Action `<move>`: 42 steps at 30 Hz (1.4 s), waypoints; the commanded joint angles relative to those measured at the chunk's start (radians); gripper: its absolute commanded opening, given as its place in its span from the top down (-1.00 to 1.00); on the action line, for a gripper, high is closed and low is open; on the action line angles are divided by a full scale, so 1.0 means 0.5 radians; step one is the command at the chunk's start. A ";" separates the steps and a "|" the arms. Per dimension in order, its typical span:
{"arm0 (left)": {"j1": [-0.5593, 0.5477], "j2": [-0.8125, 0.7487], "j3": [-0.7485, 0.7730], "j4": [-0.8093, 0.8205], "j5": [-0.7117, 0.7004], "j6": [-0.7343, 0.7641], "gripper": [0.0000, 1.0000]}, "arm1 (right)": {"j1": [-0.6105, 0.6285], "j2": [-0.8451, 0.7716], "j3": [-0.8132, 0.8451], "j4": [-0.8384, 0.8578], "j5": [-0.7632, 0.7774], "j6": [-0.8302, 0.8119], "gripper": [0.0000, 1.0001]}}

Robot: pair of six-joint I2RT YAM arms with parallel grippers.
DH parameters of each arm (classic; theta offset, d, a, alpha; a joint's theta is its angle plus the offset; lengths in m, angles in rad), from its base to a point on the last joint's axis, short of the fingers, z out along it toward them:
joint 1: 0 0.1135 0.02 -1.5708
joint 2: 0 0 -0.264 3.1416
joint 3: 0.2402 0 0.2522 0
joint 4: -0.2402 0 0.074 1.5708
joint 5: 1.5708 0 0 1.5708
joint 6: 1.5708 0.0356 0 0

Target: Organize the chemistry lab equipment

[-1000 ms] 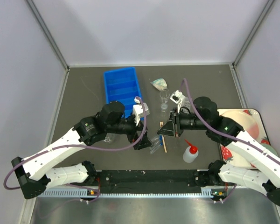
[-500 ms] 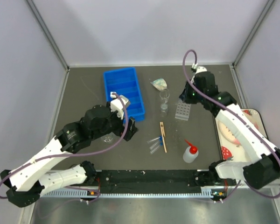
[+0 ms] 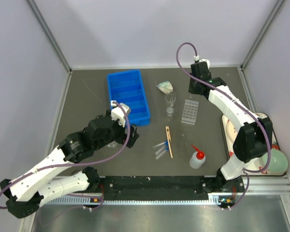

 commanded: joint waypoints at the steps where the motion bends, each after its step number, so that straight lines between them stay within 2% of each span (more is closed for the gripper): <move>1: 0.000 -0.046 -0.041 0.156 -0.012 0.014 -0.97 | -0.163 0.011 0.057 0.107 -0.005 -0.012 1.00; 8: 0.003 -0.068 -0.078 0.205 0.067 0.011 -0.98 | -0.283 0.008 -0.075 0.193 -0.066 -0.034 1.00; 22: 0.003 -0.092 -0.093 0.208 0.107 0.029 -0.97 | -0.286 0.067 -0.265 0.315 -0.075 -0.003 1.00; 42: 0.003 -0.089 -0.087 0.211 0.138 0.048 -0.97 | -0.286 0.235 -0.287 0.377 -0.100 0.009 1.00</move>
